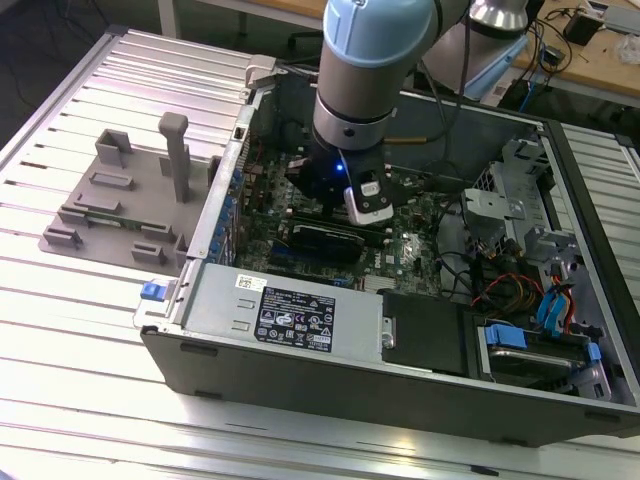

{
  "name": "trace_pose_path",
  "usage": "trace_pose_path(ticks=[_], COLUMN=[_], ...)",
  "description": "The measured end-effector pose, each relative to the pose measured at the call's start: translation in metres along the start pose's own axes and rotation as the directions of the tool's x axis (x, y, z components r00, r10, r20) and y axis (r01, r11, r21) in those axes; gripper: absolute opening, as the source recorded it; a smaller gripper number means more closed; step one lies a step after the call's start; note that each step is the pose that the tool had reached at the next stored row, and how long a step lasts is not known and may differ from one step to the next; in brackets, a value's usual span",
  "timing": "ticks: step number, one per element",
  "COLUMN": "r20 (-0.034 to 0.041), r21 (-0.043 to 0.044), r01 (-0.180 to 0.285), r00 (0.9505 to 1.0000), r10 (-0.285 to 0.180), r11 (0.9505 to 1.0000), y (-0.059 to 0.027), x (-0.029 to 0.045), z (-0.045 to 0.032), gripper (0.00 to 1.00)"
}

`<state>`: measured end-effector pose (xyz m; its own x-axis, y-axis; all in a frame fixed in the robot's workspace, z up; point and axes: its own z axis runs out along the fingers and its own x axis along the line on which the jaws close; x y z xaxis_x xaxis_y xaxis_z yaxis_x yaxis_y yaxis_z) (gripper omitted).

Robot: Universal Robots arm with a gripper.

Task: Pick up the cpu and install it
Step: 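Install the second cpu locking lever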

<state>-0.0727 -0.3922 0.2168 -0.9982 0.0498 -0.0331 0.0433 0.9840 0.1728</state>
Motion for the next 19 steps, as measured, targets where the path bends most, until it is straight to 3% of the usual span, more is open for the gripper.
trace_pose_path(ticks=[2,3,6,9,13,14,16,17,18,19], r20=[-0.0002,-0.0001,-0.0001,0.0000,0.0001,0.0007,0.0013,0.0015,0.0018,0.0017], r21=[0.0028,0.0027,0.0027,0.0027,0.0072,0.0292,0.0589,0.0791,0.0912,0.0974], r01=[-0.002,-0.002,-0.002,-0.002,-0.002,-0.001,0.000,0.001,0.001,0.001], r00=[1.0000,1.0000,1.0000,1.0000,1.0000,1.0000,1.0000,1.0000,1.0000,1.0000], r10=[0.002,0.002,0.002,0.002,0.002,0.001,0.000,-0.001,-0.001,-0.002], r11=[1.0000,1.0000,1.0000,1.0000,1.0000,0.9996,0.9983,0.9969,0.9958,0.9952], y=[0.0036,0.0059,0.0186,0.0409,0.0466,0.0479,0.0493,0.0501,0.0507,0.0514], x=[-0.0145,-0.0161,-0.0183,-0.0175,-0.0173,-0.0174,-0.0176,-0.0177,-0.0178,-0.0205], z=[0.0011,0.0016,0.0039,0.0078,0.0073,0.0035,-0.0024,-0.0057,-0.0073,-0.0073], gripper=[0.11,0.11,0.11,0.11,0.11,0.11,0.11,0.11,0.11,0.11])
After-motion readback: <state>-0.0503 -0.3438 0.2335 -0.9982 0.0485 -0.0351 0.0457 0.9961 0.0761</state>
